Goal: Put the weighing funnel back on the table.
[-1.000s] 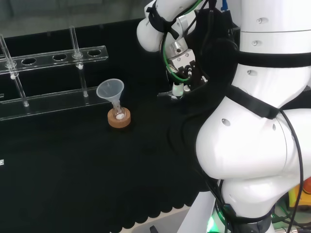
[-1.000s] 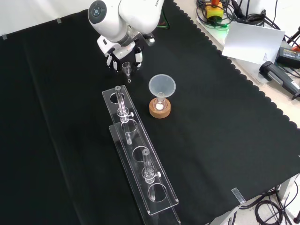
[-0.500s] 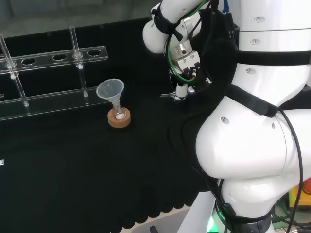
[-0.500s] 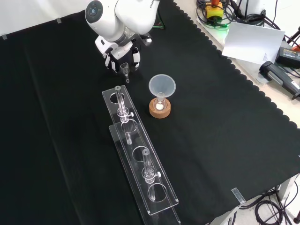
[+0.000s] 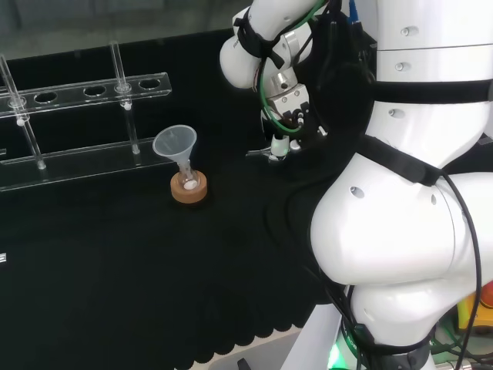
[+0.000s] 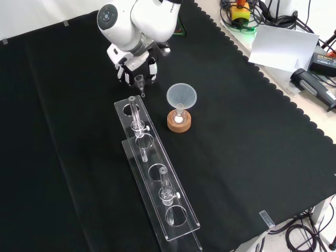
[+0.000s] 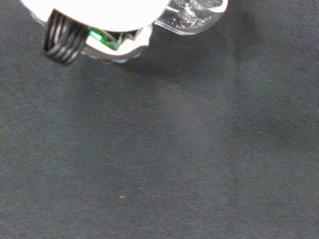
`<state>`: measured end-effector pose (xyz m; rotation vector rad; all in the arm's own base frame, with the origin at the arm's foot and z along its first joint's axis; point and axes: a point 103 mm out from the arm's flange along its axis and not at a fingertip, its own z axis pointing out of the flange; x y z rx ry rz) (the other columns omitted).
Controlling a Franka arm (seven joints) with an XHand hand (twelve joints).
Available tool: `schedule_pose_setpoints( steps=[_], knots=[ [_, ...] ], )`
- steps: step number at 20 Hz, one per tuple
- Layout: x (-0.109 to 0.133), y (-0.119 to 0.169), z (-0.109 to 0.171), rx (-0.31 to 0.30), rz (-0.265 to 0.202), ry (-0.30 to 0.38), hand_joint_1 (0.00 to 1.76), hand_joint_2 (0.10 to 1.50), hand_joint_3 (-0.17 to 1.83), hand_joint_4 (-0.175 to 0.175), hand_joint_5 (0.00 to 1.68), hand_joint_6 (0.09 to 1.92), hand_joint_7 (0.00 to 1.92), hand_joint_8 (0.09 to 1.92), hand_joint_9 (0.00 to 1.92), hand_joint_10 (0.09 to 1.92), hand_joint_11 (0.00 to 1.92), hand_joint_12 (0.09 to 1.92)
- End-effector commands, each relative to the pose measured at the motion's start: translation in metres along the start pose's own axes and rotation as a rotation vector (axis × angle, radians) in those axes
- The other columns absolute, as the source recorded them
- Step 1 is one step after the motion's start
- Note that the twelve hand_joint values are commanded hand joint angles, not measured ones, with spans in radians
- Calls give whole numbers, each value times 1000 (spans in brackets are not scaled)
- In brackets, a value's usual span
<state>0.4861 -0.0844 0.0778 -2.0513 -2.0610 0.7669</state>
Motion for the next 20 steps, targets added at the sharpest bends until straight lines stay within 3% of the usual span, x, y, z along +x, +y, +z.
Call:
schedule_pose_setpoints(
  steps=[1, 2, 4, 6, 8, 11, 20],
  knots=[
    [11, -3, 0, 8, -9, -19, 1058, 862, 231, 124, 1095, 646, 532, 700, 989, 237, 780, 1086],
    [13, -5, 0, 15, -8, -33, 1028, 845, 213, 78, 975, 642, 491, 704, 943, 250, 744, 1104],
    [13, -6, -2, 35, -12, -47, 980, 778, 288, 25, 696, 620, 384, 702, 813, 315, 622, 1171],
    [14, -9, -4, 50, -16, -47, 932, 700, 407, 0, 441, 447, 244, 686, 614, 423, 459, 1254],
    [13, -11, -7, 60, -18, -42, 897, 649, 485, -10, 311, 253, 113, 669, 422, 541, 317, 1316],
    [12, -16, -13, 51, -16, -44, 861, 623, 518, -15, 227, 88, 16, 633, 275, 636, 202, 1364],
    [8, -47, -48, -19, -1, -34, 806, 610, 511, -17, 189, 87, 36, 607, 269, 674, 167, 1384]
  ],
)
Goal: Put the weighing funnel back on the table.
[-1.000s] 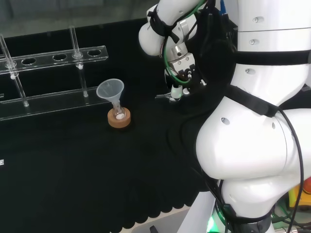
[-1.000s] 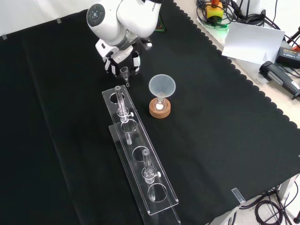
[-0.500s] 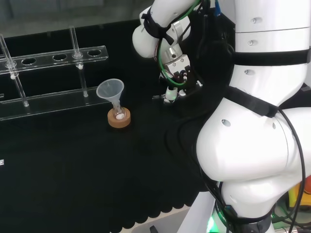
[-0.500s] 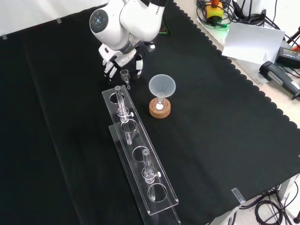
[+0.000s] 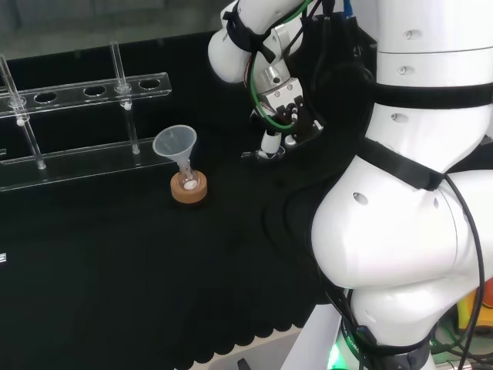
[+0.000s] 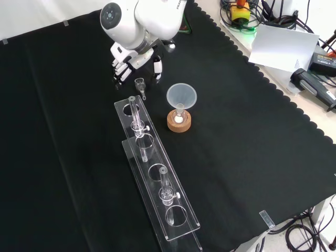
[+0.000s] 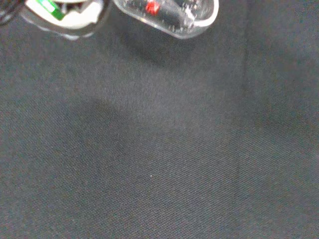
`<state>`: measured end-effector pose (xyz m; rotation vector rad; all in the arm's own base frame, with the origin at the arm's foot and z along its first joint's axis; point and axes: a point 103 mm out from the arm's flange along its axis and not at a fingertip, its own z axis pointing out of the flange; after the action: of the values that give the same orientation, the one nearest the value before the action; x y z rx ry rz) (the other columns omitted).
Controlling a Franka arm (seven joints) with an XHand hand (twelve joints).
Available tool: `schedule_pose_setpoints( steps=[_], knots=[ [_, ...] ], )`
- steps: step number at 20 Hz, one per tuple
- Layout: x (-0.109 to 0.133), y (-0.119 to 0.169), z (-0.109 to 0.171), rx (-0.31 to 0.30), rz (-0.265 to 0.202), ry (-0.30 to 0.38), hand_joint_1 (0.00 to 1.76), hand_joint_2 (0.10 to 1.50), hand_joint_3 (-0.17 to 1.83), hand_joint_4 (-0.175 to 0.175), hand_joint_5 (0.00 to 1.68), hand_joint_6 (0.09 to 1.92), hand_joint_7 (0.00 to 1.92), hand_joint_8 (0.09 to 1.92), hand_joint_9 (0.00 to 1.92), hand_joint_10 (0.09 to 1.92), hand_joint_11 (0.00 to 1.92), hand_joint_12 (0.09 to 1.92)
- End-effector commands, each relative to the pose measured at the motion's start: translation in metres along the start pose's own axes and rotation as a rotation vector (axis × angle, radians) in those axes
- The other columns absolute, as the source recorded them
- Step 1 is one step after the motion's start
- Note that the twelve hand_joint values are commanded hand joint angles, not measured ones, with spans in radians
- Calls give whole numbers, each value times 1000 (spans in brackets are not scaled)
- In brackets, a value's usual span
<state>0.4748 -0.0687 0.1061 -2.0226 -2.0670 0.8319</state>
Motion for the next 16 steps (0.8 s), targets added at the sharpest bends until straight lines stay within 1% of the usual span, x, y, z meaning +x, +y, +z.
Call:
schedule_pose_setpoints(
  steps=[1, 5, 8, 10, 16],
  knots=[
    [0, -29, -30, -53, 20, -1, 802, 610, 511, -17, 189, 87, 45, 612, 277, 676, 171, 1387],
    [2, -51, -51, -74, 47, -1, 798, 613, 504, -17, 204, 87, 86, 634, 334, 667, 198, 1383],
    [2, -68, -67, -96, 52, -5, 796, 614, 501, -17, 218, 87, 111, 645, 367, 661, 216, 1383],
    [6, -79, -78, -98, 66, -18, 796, 615, 501, -17, 223, 87, 138, 655, 387, 661, 227, 1383],
    [9, -107, -97, -126, 51, -27, 794, 616, 498, -19, 240, 87, 196, 668, 439, 642, 258, 1371]
  ],
)
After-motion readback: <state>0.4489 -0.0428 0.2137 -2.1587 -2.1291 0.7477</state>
